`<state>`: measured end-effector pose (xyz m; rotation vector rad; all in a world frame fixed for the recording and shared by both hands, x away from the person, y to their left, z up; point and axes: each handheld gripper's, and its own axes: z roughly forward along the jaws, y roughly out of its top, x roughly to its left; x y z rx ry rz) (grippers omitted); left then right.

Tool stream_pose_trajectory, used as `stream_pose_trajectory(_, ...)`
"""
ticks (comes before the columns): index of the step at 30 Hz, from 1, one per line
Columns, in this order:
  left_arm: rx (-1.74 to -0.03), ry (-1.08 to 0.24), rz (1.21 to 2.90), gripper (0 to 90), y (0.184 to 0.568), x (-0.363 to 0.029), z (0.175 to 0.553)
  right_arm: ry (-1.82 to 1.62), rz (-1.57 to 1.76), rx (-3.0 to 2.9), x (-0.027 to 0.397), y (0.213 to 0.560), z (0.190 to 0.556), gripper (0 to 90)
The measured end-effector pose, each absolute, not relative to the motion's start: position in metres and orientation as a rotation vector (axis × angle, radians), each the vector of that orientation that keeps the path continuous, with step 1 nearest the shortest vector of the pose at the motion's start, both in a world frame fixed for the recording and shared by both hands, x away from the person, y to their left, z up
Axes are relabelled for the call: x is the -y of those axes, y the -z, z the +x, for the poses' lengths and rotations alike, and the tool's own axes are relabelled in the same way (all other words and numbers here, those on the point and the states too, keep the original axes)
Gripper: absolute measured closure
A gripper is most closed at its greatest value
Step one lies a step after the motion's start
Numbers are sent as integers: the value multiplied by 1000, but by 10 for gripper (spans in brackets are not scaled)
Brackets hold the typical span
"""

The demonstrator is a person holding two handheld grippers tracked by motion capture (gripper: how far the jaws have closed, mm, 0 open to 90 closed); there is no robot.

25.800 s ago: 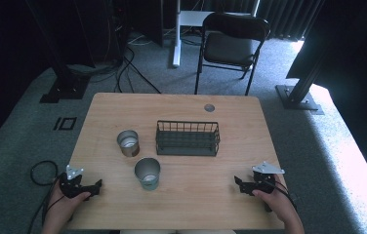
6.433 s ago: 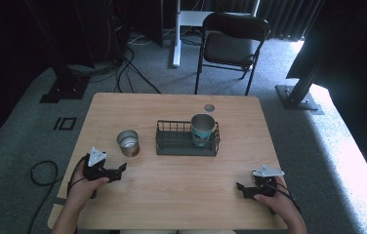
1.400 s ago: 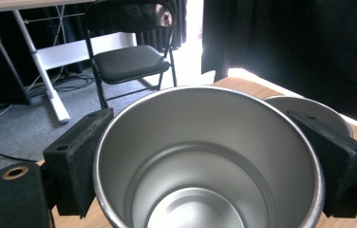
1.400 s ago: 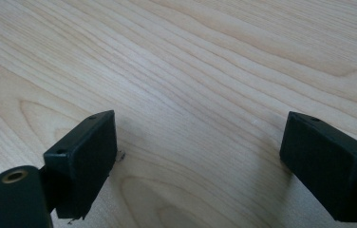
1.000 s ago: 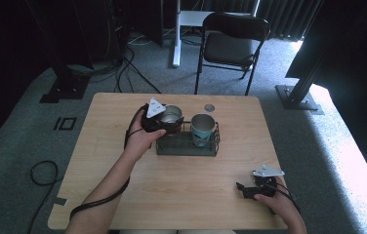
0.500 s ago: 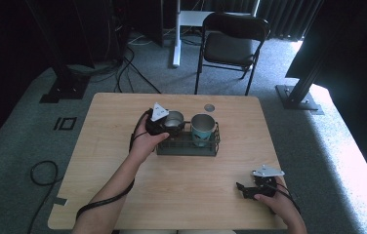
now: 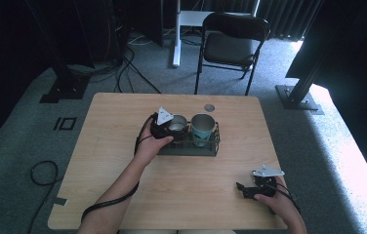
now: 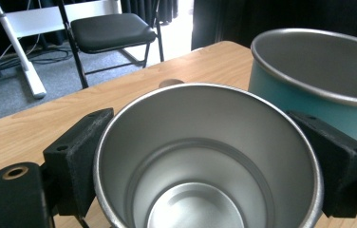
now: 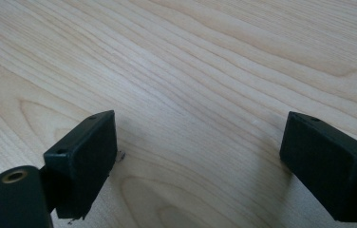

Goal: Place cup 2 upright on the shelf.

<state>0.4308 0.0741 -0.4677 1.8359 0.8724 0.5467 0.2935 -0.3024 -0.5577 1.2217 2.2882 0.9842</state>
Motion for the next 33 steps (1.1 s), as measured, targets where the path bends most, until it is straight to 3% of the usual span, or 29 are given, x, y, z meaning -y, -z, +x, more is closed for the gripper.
stream_pose_trajectory(20, -889, -551, 1856, 138, 481, -77, 429, -984, 1221, -2288, 302, 558, 293, 117)
stream_pose_trajectory(25, -881, -536, 1854, 24, 477, -78, 427, -985, 1222, -2288, 302, 558, 293, 117)
stream_pose_trajectory(33, -845, -542, 1880, 24, 470, -80, 422, -984, 1222, -2288, 302, 558, 293, 117)
